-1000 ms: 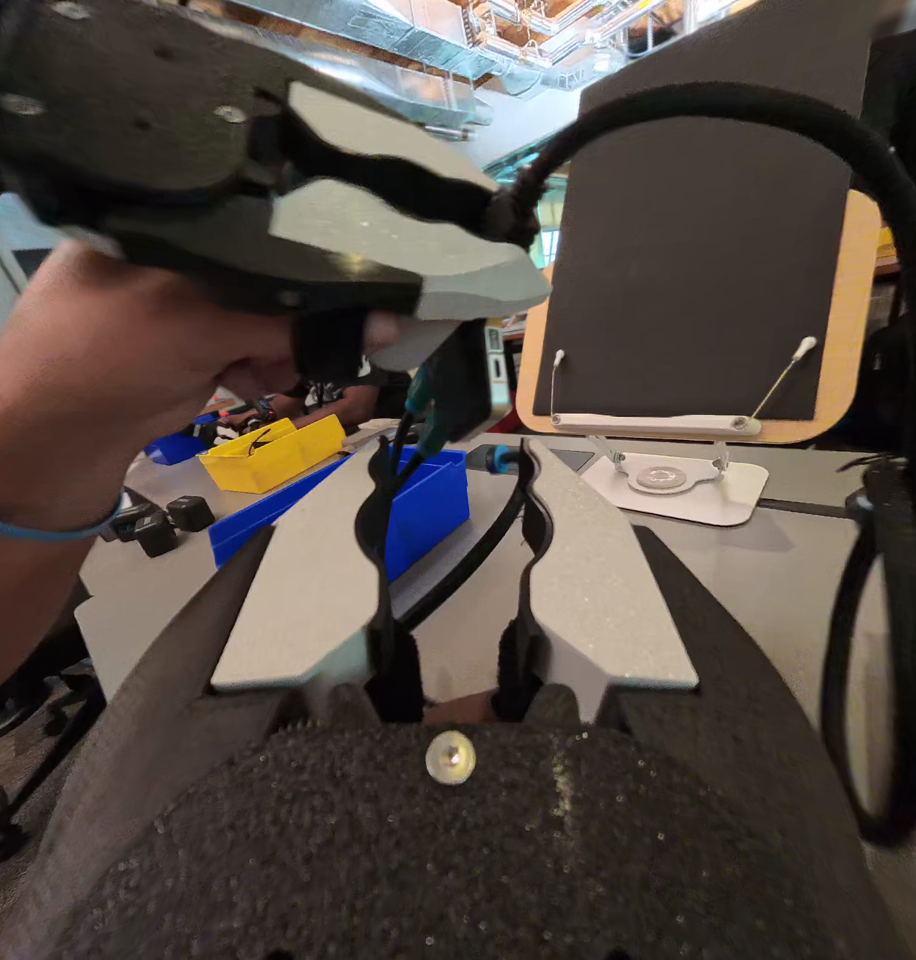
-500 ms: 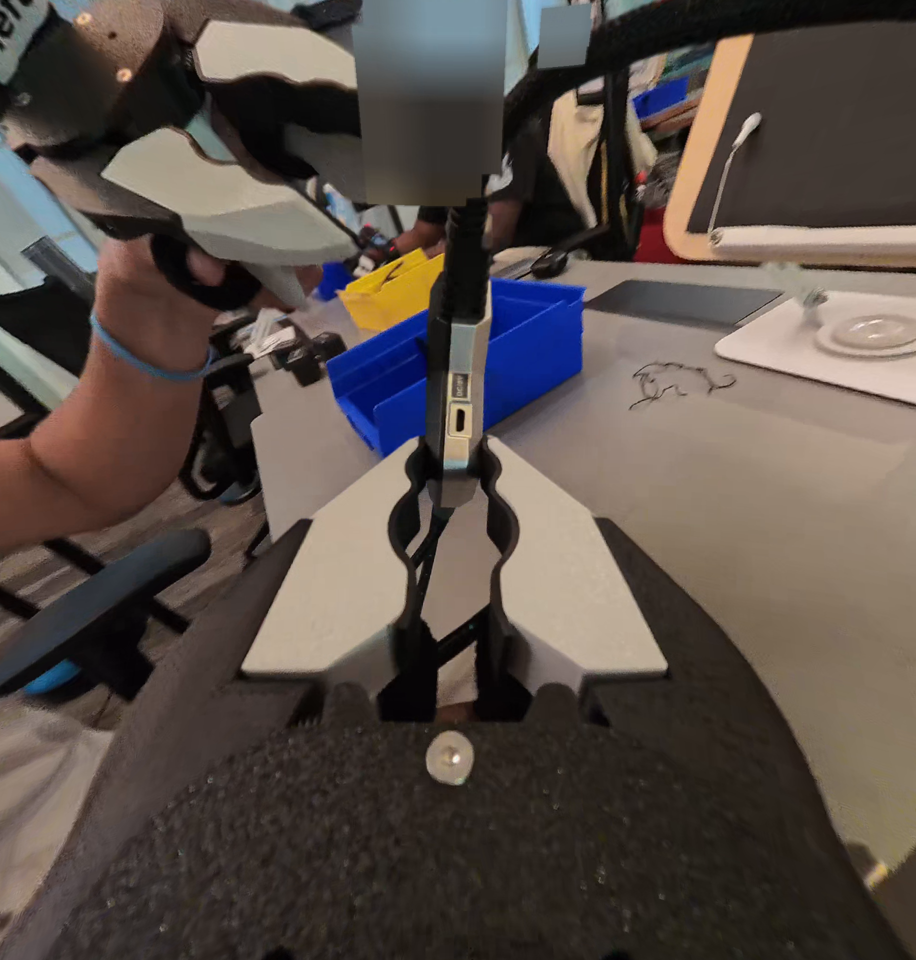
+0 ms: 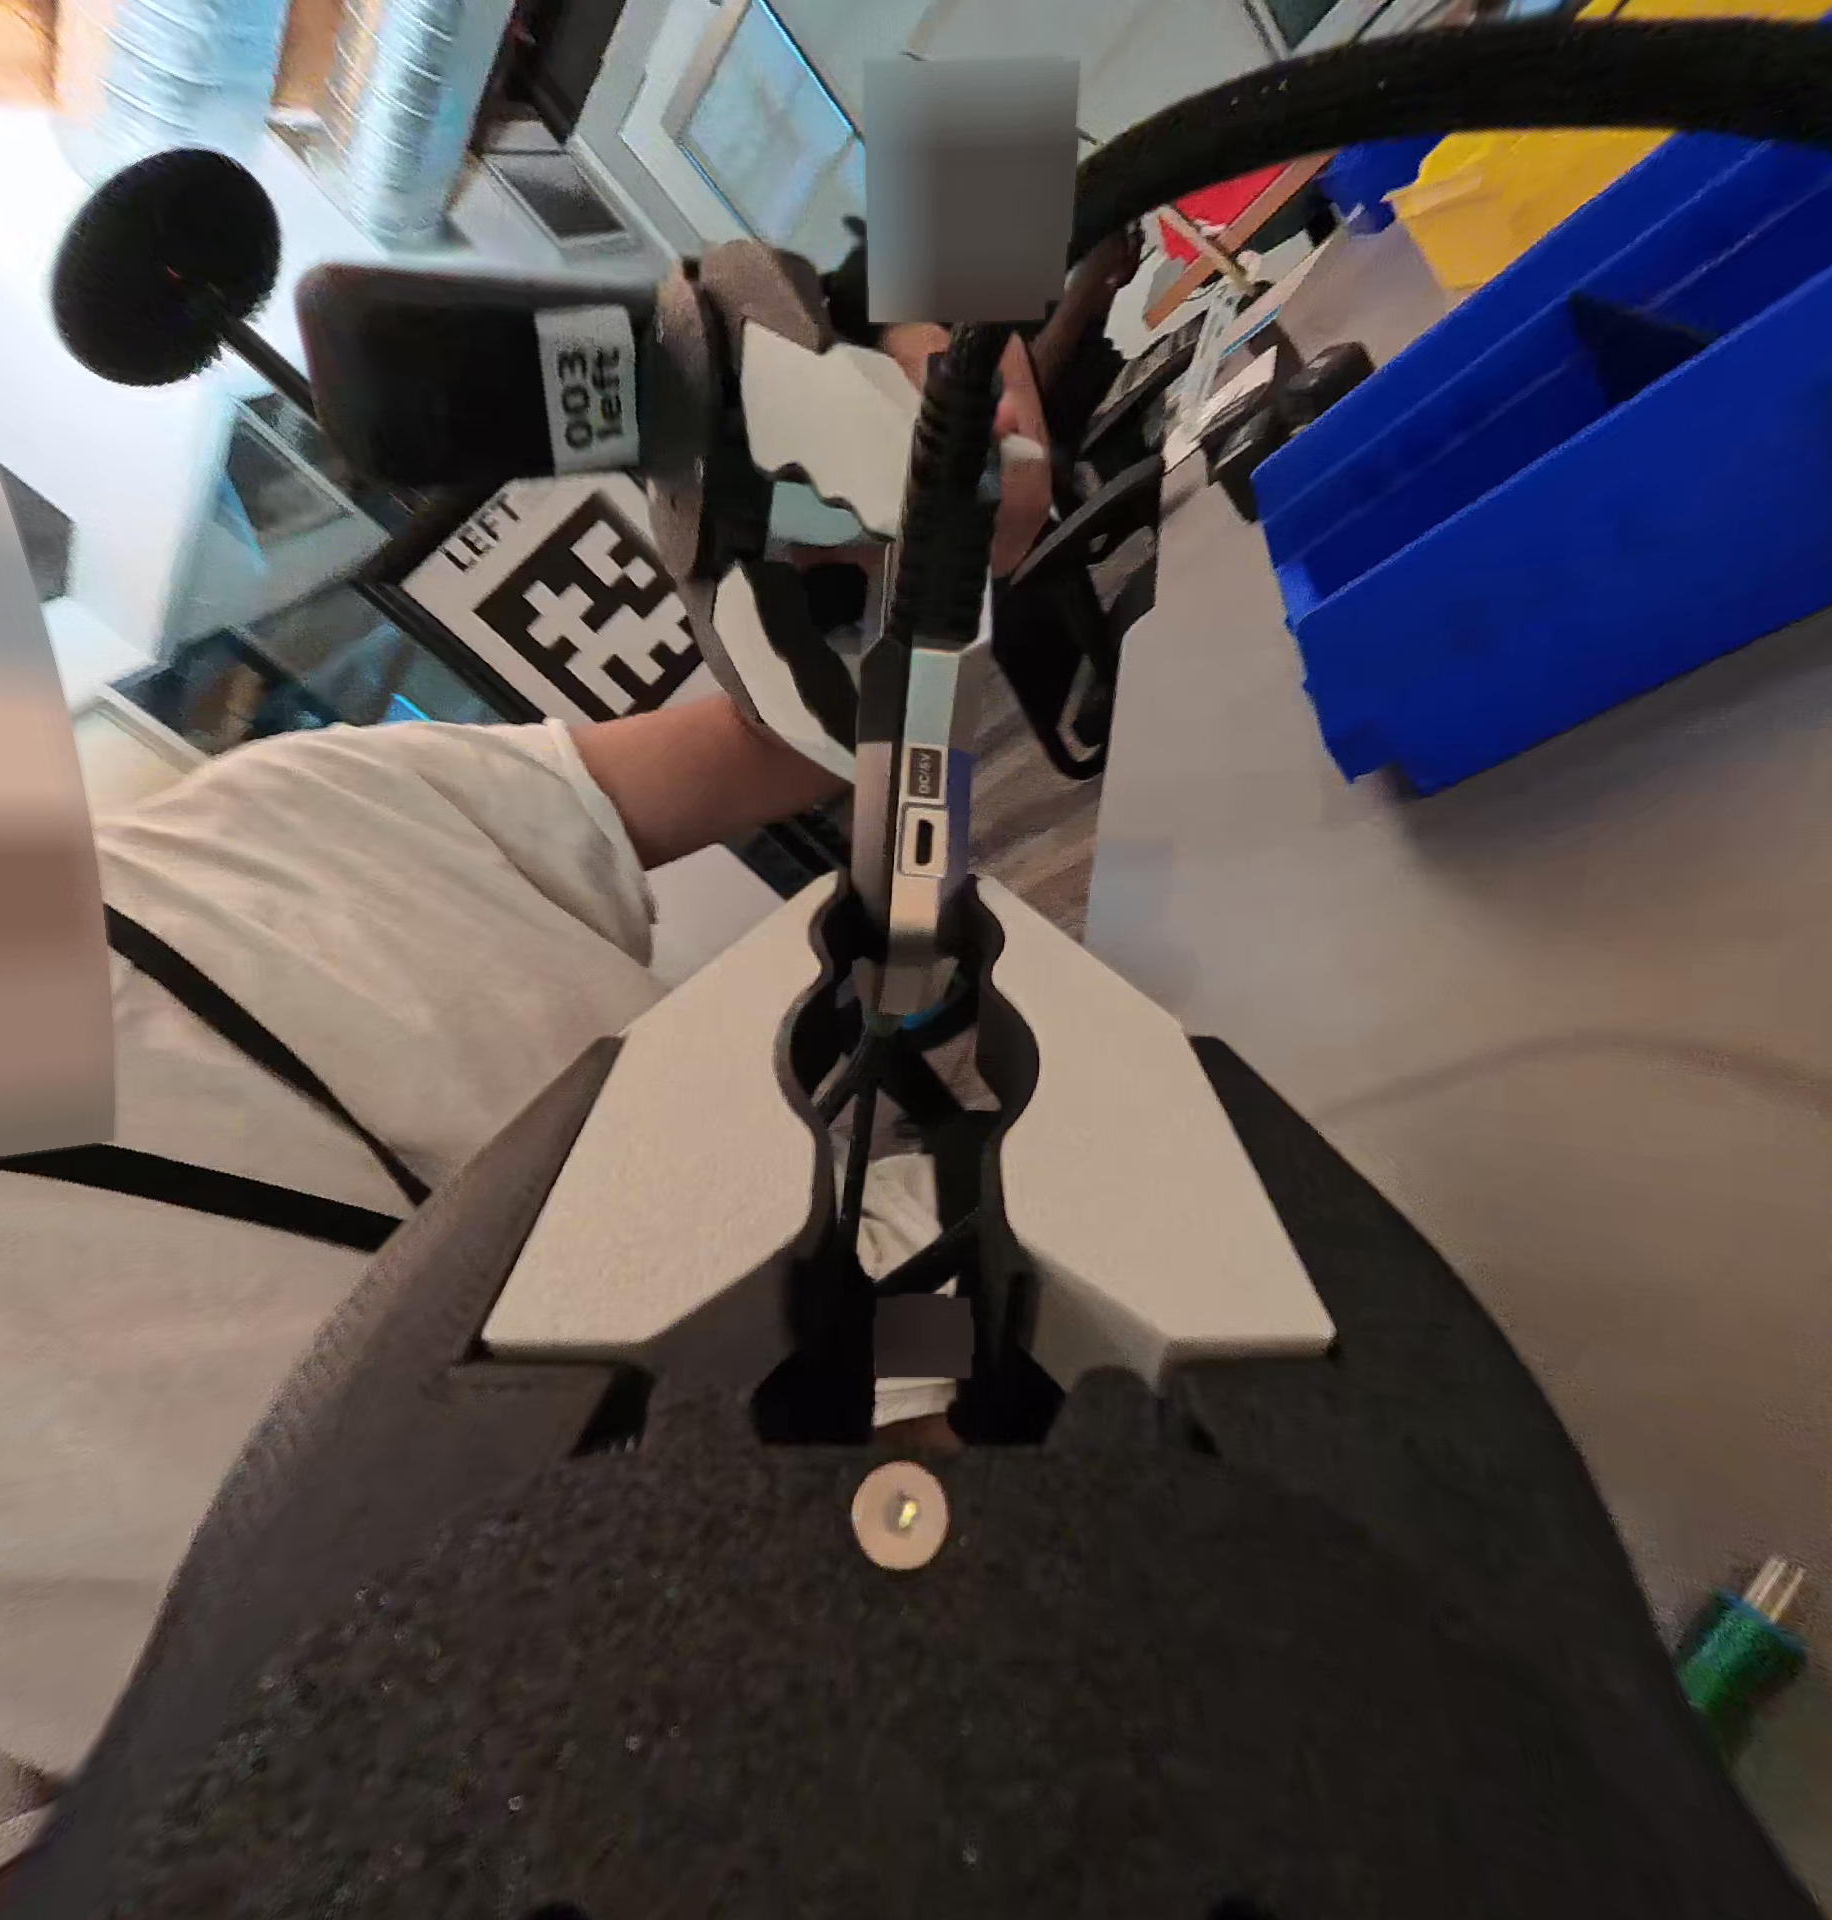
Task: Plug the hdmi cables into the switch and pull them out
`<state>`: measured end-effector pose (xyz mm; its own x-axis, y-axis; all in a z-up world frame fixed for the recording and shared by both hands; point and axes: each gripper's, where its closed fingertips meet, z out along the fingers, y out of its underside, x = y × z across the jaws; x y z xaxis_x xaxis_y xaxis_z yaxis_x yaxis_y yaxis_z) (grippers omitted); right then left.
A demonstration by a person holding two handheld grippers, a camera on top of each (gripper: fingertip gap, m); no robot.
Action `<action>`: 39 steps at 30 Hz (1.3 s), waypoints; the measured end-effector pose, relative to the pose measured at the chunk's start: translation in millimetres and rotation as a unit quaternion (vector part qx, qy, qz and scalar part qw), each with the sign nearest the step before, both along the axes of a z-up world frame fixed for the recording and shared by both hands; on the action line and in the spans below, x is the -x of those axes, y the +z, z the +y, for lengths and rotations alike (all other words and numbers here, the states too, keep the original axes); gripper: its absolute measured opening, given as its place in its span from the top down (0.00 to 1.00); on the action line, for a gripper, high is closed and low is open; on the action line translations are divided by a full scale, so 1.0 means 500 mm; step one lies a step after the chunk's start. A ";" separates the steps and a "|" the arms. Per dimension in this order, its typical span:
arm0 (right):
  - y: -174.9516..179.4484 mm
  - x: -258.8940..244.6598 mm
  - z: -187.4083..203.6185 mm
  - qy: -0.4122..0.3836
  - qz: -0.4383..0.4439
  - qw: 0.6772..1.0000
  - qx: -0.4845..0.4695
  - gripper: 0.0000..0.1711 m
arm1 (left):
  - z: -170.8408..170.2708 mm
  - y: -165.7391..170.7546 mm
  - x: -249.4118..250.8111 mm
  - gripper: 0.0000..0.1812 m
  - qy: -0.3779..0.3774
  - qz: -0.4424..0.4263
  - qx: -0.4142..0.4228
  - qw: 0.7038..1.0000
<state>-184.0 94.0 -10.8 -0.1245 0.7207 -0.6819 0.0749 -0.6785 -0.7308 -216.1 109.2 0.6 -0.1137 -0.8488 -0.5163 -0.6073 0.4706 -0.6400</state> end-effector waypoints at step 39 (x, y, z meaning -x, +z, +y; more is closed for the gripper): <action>-0.187 -0.052 0.015 -0.449 -0.314 0.810 -0.209 0.75 | 0.054 -0.214 -0.047 0.72 0.341 -0.194 0.132 0.910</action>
<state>-157.8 101.6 -104.4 0.8546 0.5128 -0.0814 0.1343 -0.3696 -0.9194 -192.5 136.3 -106.5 0.6343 -0.7535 -0.1732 -0.4041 -0.1321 -0.9051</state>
